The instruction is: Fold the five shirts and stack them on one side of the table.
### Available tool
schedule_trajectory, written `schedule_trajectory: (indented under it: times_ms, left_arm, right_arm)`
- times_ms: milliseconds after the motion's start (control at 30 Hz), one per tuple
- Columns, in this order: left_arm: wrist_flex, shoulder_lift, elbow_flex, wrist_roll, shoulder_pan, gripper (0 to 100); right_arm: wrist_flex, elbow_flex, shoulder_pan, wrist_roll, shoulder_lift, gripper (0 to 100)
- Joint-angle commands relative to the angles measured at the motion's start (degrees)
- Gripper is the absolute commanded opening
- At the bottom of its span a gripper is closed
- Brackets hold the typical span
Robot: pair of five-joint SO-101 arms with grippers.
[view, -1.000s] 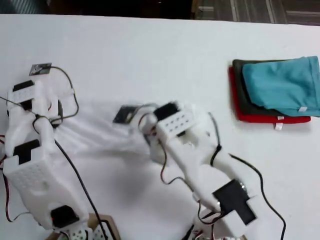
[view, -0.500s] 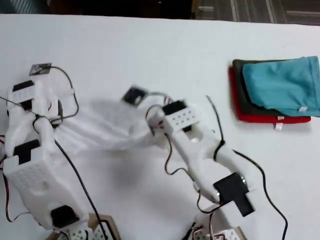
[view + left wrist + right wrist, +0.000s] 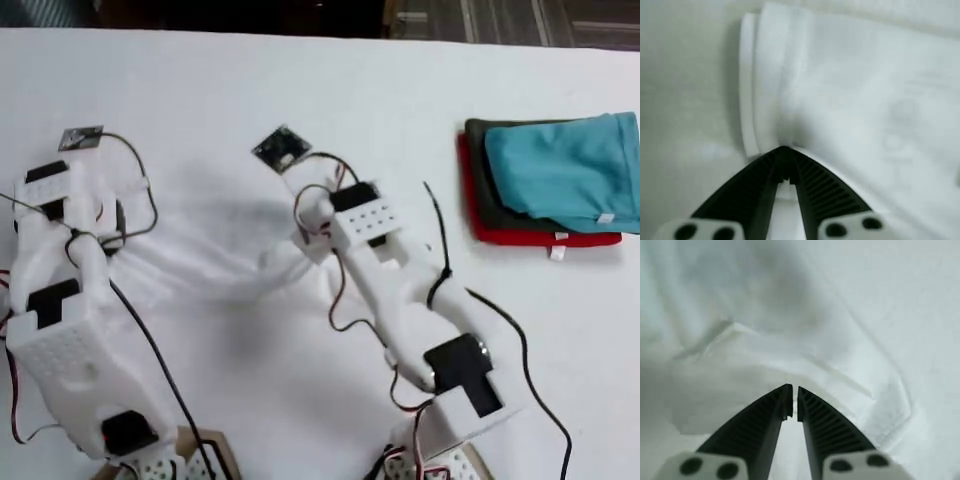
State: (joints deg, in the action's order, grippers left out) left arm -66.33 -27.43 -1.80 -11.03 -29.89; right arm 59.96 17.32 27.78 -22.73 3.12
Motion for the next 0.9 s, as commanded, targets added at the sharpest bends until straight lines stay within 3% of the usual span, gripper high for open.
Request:
schedule_trajectory:
  times_ms: [0,200,500,867]
  left_arm:
    - [2.2,0.4,0.0,0.0,0.5,3]
    - [2.2,0.4,0.0,0.0,0.5,3]
    - [2.2,0.4,0.0,0.0,0.5,3]
    - [2.2,0.4,0.0,0.0,0.5,3]
  right_arm:
    - [8.2,-3.0,-1.2,0.4,-7.9,2.1]
    - [19.8,-0.2,1.5,-9.9,-9.3,2.1]
    - [5.6,4.0,6.4,-12.4,1.0,2.1]
    - [-8.9,-0.2,6.5,1.5,6.9,2.1]
